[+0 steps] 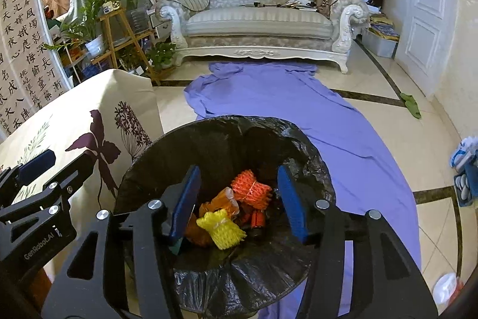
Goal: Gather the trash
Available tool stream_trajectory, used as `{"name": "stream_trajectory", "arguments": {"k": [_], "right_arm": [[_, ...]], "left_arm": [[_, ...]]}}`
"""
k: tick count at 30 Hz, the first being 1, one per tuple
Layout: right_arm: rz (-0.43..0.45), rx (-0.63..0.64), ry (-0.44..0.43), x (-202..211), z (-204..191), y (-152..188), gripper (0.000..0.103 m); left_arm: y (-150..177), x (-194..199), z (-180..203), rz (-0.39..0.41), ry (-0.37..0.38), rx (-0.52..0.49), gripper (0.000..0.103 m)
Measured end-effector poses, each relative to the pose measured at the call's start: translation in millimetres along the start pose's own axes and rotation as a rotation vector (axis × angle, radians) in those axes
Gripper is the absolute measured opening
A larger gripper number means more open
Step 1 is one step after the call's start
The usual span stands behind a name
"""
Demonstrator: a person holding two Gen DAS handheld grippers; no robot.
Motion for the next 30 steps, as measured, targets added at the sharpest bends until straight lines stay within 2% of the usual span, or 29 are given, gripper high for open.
{"name": "stream_trajectory", "arguments": {"k": [2,13,25,30], "right_arm": [[0.008,-0.003,0.006,3.3,1.0,-1.1,0.061],[0.037,-0.002,0.02,23.9,-1.4,0.4,0.076],[0.051,0.037,0.016,45.2,-21.3,10.9,0.082],[0.062,0.046,0.016,58.4,-29.5,15.4,0.083]], "left_arm": [[-0.6,1.1,-0.9,0.007,-0.003,-0.002,0.075],[3.8,13.4,-5.1,0.023,-0.011,0.006,0.08],[20.3,38.6,-23.4,0.012,-0.019,0.041,0.083],[25.4,58.1,-34.0,0.037,-0.032,0.044,0.084]]}}
Point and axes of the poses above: each gripper's, at about its wrist camera, not at the fingertips, and x roughly against the way its jaws point, z to its right, y to its underside, the point moved 8 cm from there along -x, roughly the way its jaws point, and after that the axes turned 14 degrees about -y, right-handed, at the moved point
